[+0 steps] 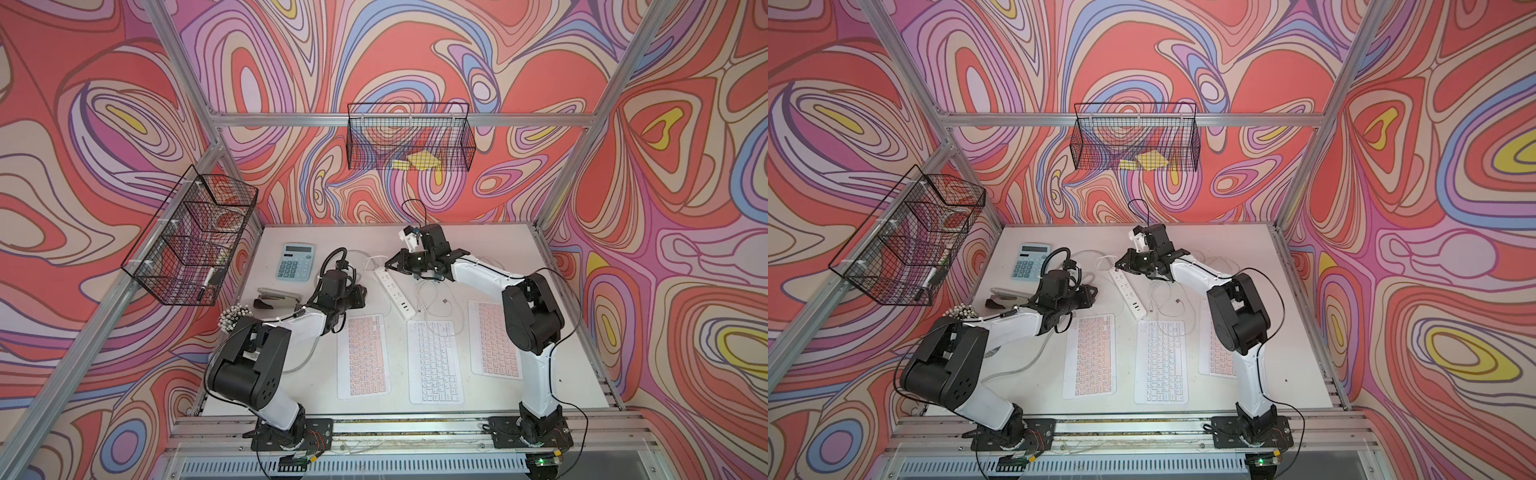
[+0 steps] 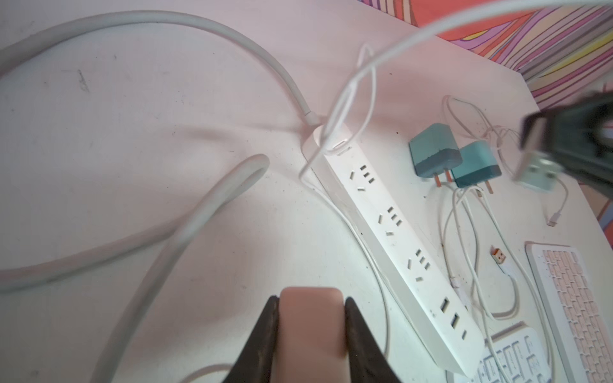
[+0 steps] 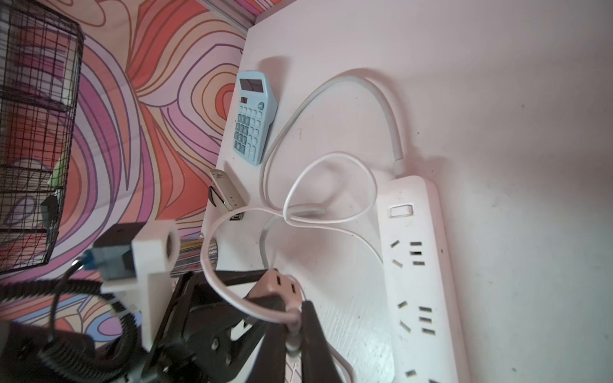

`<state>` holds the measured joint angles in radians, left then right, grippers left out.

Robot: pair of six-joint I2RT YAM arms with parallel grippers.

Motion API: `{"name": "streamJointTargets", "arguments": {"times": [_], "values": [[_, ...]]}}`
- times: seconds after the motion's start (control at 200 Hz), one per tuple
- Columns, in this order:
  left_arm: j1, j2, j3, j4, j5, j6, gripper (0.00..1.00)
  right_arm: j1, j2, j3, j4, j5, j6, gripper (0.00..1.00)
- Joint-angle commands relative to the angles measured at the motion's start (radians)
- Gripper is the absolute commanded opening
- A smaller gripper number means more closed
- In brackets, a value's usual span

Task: Unplug the wireless keyboard
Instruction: Place the plug at the center of the board.

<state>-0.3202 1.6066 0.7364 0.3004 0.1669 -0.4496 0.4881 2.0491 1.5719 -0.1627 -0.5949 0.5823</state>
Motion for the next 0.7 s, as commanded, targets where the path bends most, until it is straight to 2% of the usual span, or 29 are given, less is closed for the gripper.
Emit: {"name": "streamJointTargets", "arguments": {"times": [0.0,0.185,0.351,0.511,0.616,0.691], "values": [[0.011,0.044,0.061,-0.066,-0.039,-0.013,0.0,-0.003,-0.075,-0.038,-0.053,0.041,-0.093,0.07],[0.033,0.138,0.097,0.015,0.011,-0.064,0.0,-0.003,-0.135,-0.083,-0.075,0.059,-0.119,0.07],[0.052,0.217,0.072,0.225,0.125,-0.137,0.0,-0.003,-0.116,-0.077,-0.08,0.072,-0.124,0.07],[0.053,0.276,0.07,0.273,0.193,-0.176,0.0,-0.003,-0.083,-0.044,-0.087,0.071,-0.125,0.07],[0.055,0.282,0.051,0.276,0.192,-0.183,0.1,-0.002,-0.051,-0.014,-0.096,0.07,-0.127,0.07],[0.056,0.275,0.06,0.224,0.195,-0.18,0.27,-0.003,-0.029,0.008,-0.101,0.069,-0.127,0.07]]}}
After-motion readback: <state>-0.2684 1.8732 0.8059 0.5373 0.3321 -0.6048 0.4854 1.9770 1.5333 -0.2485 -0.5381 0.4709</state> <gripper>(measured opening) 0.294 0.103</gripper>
